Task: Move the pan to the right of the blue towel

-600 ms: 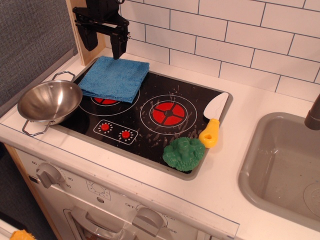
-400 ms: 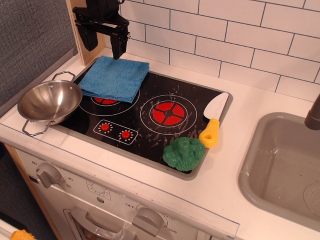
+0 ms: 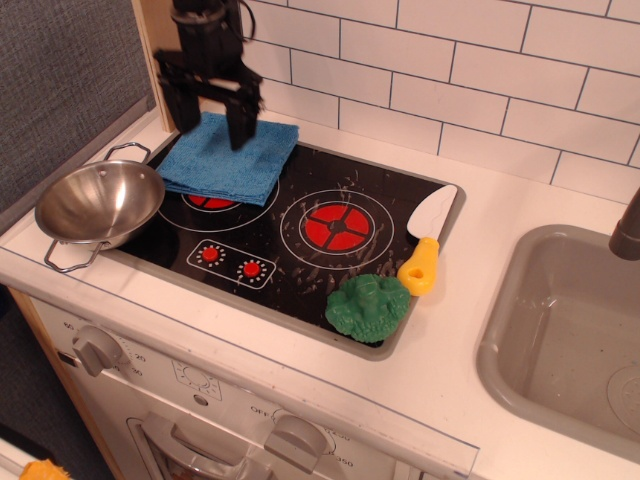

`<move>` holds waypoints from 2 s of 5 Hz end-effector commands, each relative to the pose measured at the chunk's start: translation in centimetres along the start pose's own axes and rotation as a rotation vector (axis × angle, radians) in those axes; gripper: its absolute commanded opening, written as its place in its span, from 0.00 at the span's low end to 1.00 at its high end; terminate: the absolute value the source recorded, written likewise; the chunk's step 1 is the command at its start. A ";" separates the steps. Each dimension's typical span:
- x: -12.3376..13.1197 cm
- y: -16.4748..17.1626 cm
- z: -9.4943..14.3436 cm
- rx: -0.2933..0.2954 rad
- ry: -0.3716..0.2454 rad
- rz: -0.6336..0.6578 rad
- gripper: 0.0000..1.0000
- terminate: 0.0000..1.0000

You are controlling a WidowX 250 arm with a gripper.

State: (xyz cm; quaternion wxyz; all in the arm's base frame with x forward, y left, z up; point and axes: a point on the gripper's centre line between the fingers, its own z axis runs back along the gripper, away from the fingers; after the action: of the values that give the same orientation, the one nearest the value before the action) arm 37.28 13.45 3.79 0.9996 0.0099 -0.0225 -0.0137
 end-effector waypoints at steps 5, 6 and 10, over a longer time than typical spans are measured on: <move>-9.4 -0.7 2.7 0.015 0.031 -0.071 1.00 0.00; -9.5 -0.6 1.8 0.032 0.057 -0.059 1.00 0.00; -9.4 -0.8 -0.4 0.018 0.099 -0.041 0.00 0.00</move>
State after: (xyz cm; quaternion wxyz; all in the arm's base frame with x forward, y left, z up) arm 27.56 12.60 1.94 0.9984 0.0134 0.0426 -0.0354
